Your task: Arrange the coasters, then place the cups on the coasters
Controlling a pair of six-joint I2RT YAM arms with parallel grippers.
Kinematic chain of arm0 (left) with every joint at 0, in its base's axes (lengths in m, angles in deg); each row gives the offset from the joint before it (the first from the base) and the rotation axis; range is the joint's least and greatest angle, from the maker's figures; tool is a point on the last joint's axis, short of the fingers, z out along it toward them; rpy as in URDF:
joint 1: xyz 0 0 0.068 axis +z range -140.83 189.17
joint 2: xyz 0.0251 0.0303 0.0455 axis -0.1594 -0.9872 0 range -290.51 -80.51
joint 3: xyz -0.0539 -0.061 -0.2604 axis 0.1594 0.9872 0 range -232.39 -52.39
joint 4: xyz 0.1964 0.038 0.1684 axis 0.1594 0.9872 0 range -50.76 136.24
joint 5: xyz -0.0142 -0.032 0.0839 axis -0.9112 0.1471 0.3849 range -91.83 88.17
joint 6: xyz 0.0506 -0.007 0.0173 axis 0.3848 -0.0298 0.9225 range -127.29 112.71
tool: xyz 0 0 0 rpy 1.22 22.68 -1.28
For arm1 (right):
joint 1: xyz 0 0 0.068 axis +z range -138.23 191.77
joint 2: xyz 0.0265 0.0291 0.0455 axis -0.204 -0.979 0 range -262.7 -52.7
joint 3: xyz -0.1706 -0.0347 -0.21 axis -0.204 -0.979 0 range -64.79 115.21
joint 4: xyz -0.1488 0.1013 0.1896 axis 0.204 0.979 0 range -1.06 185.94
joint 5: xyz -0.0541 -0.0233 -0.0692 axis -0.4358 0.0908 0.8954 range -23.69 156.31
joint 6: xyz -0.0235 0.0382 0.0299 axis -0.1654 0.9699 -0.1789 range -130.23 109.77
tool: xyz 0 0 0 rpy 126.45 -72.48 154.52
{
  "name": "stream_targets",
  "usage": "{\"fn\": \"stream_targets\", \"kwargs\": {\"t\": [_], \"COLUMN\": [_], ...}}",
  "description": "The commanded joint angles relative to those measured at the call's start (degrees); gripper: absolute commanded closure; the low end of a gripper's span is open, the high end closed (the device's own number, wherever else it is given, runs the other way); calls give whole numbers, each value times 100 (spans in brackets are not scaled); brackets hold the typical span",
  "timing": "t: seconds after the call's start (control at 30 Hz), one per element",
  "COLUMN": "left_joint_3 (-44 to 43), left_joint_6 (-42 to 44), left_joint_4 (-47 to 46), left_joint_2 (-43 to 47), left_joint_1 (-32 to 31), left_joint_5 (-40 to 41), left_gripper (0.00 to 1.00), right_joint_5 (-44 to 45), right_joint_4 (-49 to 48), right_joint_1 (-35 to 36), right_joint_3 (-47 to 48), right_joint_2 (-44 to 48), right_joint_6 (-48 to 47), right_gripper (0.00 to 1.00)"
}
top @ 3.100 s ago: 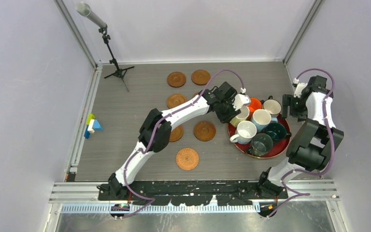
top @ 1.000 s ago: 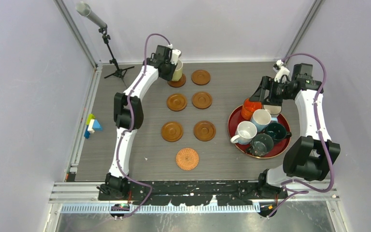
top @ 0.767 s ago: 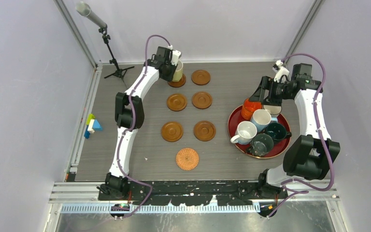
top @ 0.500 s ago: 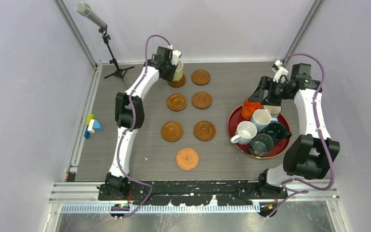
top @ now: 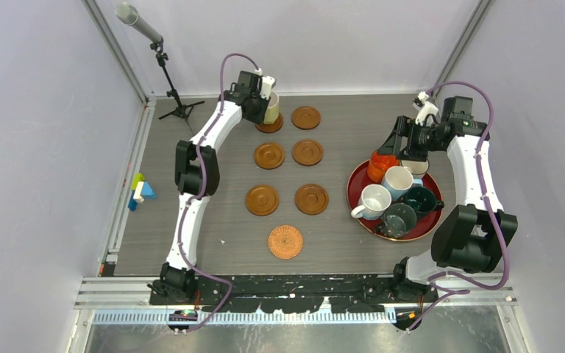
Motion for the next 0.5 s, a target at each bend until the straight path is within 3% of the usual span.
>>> {"fn": "stream_targets", "kwargs": {"t": [0.0, 0.47], "left_joint_3": [-6, -11], "left_joint_6": [-58, -38], "left_joint_4": [-394, -167], "left_joint_2": [439, 611], "left_joint_1": [24, 15], "left_joint_5": [-66, -51], "left_gripper": [91, 90], "right_joint_5": [-68, -83], "right_joint_4": [-153, -183], "right_joint_1": [41, 67], "right_joint_3": [-16, -56], "right_joint_2": [46, 2], "right_joint_6": [29, 29], "right_gripper": [21, 22]}}
